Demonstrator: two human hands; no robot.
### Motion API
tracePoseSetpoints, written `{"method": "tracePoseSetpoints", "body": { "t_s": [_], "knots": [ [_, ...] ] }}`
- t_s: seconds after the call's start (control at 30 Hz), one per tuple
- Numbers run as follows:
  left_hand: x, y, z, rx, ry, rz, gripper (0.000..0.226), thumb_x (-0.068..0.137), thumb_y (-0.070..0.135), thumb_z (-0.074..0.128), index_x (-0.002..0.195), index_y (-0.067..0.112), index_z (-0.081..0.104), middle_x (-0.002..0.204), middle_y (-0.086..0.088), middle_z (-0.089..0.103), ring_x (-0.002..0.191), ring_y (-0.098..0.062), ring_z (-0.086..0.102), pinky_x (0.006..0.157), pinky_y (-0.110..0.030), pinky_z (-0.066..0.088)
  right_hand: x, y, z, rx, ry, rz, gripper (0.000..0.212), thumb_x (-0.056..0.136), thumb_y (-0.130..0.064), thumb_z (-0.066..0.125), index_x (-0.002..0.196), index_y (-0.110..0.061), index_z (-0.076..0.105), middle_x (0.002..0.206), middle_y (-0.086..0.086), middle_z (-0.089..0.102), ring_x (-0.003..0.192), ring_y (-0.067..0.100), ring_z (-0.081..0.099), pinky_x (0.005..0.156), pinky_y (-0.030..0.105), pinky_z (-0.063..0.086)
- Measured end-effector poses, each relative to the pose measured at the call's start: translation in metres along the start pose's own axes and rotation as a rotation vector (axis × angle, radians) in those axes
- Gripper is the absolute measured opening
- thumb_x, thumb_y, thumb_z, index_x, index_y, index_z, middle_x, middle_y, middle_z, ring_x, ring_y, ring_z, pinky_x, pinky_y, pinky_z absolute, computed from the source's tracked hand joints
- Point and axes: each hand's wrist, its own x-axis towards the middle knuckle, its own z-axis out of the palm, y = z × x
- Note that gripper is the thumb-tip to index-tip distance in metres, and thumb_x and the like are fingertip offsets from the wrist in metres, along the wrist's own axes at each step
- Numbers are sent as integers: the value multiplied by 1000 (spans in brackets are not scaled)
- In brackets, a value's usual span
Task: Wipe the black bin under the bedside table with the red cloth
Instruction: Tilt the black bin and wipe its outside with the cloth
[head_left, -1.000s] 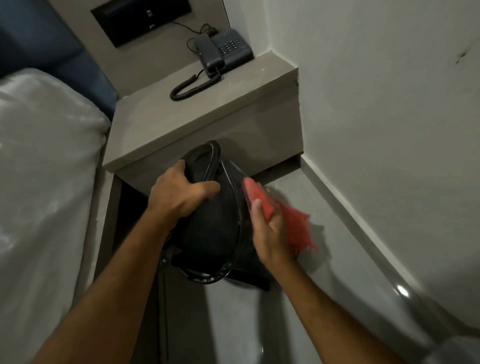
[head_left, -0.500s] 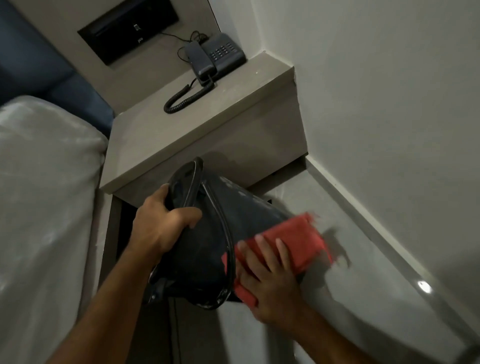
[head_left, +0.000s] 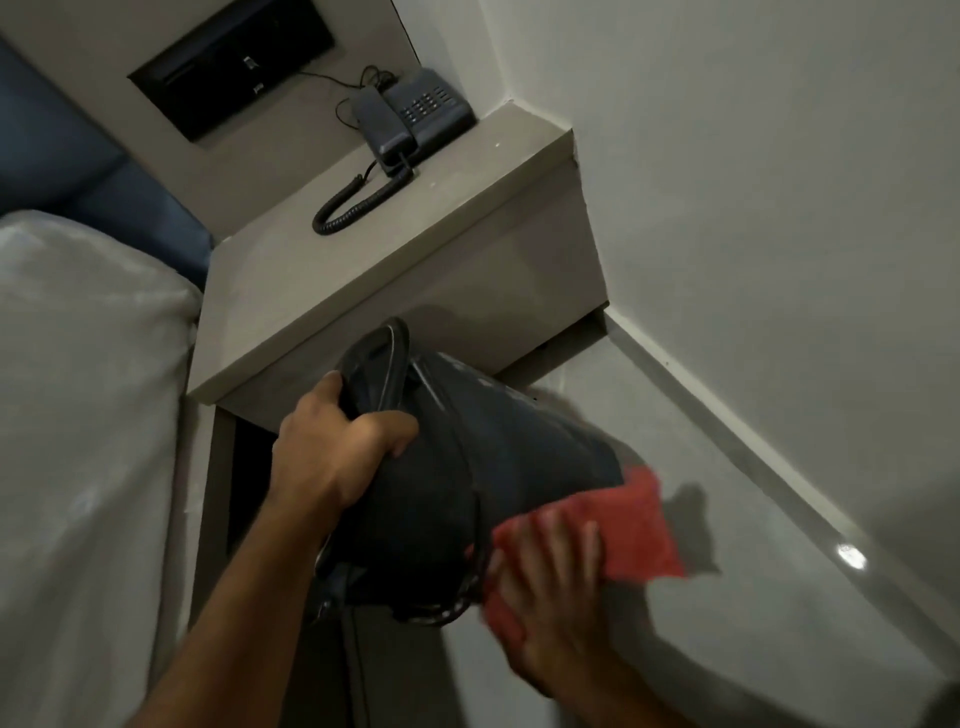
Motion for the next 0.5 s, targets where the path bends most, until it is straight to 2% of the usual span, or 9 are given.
{"method": "tracePoseSetpoints", "body": {
  "t_s": [0.07, 0.13, 0.2, 0.23, 0.3, 0.37, 0.43, 0.5],
  "knots": [
    [-1, -5, -2, -5, -6, 14, 55, 36, 47, 62, 90, 34, 58, 94, 0, 67, 84, -27, 62, 76, -53, 58, 3, 3, -7, 81, 21, 357, 61, 102, -53, 32, 148, -13, 39, 157, 18, 39, 148, 43, 28, 111, 70, 24],
    [-2, -11, -5, -13, 0, 28, 55, 38, 46, 63, 92, 36, 59, 93, 1, 68, 83, -26, 63, 73, -51, 59, 34, 9, -20, 244, -34, 636, 67, 101, -56, 26, 155, -18, 32, 158, 14, 42, 145, 39, 38, 113, 63, 27],
    [-3, -16, -7, -26, -4, 40, 54, 39, 45, 63, 93, 38, 59, 92, 2, 69, 83, -25, 63, 70, -49, 58, 78, 19, -34, 369, -14, 823, 67, 98, -57, 25, 154, -23, 37, 157, 8, 47, 144, 32, 40, 116, 59, 25],
    [-4, -17, -8, -35, -7, 49, 53, 39, 45, 63, 92, 41, 59, 92, 2, 68, 83, -24, 63, 68, -47, 57, 99, 19, -39, 414, -17, 813, 67, 98, -58, 23, 153, -25, 40, 156, 4, 48, 145, 29, 40, 118, 57, 24],
    [-7, -20, -10, -59, -27, 69, 55, 40, 45, 62, 95, 45, 57, 95, 4, 67, 85, -23, 63, 66, -40, 53, 132, 6, -48, 492, -27, 626, 68, 98, -63, 19, 154, -30, 39, 158, -4, 45, 147, 21, 36, 121, 49, 19],
    [-12, -25, -13, -83, -47, 88, 62, 42, 49, 62, 104, 47, 54, 99, 7, 64, 88, -21, 61, 67, -34, 48, 139, -9, -53, 563, -79, 387, 63, 100, -65, 13, 156, -41, 25, 164, -12, 34, 152, 14, 24, 122, 42, 12],
    [-21, -35, -20, -94, -76, 123, 75, 45, 53, 63, 119, 44, 52, 105, 8, 61, 92, -18, 60, 70, -33, 47, 112, -10, -49, 525, -112, 180, 59, 103, -61, 16, 158, -42, 18, 167, -10, 27, 155, 16, 18, 123, 44, 10],
    [-34, -45, -26, -94, -122, 171, 95, 48, 52, 66, 139, 35, 46, 117, 4, 61, 100, -19, 61, 75, -38, 50, 71, 9, -44, 459, -102, 134, 61, 104, -58, 21, 160, -34, 25, 167, -4, 30, 154, 21, 23, 121, 46, 16]
  ]
}}
